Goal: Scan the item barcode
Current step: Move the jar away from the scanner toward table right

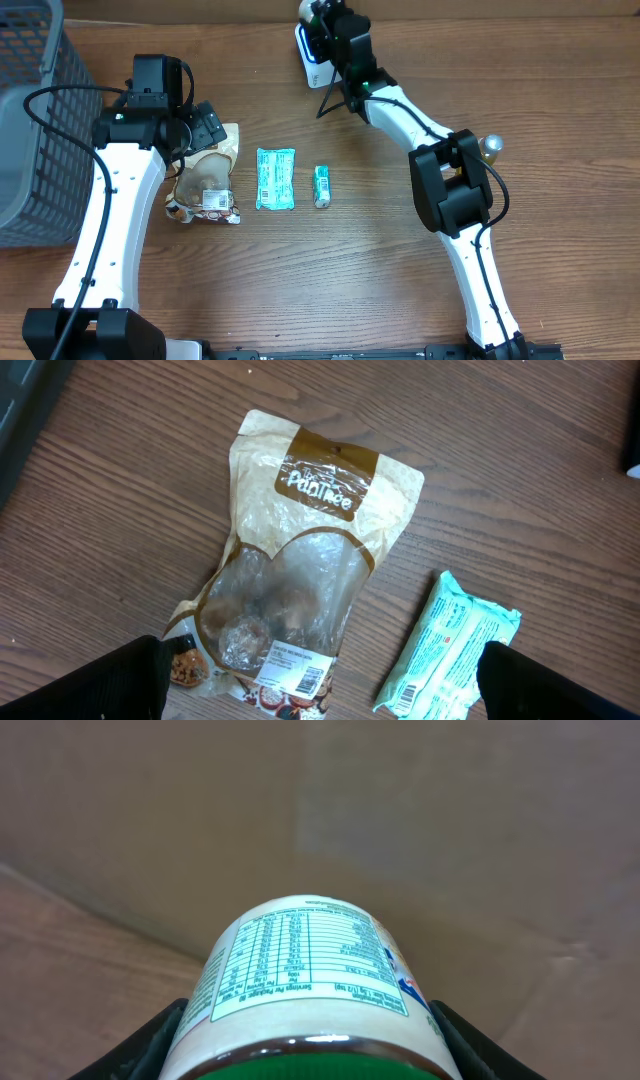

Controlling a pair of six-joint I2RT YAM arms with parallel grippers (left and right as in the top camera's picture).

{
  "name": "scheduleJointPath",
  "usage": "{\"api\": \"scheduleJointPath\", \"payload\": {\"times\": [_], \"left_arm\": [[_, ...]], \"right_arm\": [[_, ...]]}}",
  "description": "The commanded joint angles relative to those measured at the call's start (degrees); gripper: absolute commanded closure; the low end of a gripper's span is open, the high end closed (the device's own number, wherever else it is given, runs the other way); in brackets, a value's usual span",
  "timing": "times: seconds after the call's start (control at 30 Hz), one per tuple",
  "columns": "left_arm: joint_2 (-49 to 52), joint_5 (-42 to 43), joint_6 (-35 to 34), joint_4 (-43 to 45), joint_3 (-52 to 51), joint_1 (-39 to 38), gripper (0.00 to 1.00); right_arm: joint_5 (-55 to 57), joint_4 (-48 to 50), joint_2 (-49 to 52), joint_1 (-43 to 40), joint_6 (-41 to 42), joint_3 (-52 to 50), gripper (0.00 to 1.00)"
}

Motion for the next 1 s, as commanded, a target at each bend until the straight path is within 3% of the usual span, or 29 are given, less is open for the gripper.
{"api": "scheduleJointPath", "payload": {"times": [0.0,0.1,0.23,0.5,0.73,0.97], "left_arm": [[0.15,0.07,0.39,0.00,0.52,0.20,0.00],[0.15,0.07,0.39,0.00,0.52,0.20,0.00],[0.15,0.07,0.39,0.00,0.52,0.20,0.01],[0.15,0.07,0.39,0.00,0.52,0.20,0.01],[0.15,0.07,0.39,0.00,0.52,0.20,0.00],[0.15,0.07,0.39,0.00,0.52,0.20,0.00]], "right_arm": [[0.11,2.43,-5.01,-0.87,2.89,1.01,0.95],[0.11,2.01,-9.44,-0.87,2.89,1.01,0.95],[0.11,-5.66,-16.63,-0.87,2.89,1.01,0.96],[0.09,-37.77,-29.83,-0.87,5.97,1.01,0.96],[0.09,-69.07,-31.50,-0.87,9.20,0.63,0.92],[0.07,-85.99,-31.02,-0.87,14.75,-7.93,0.91]]}}
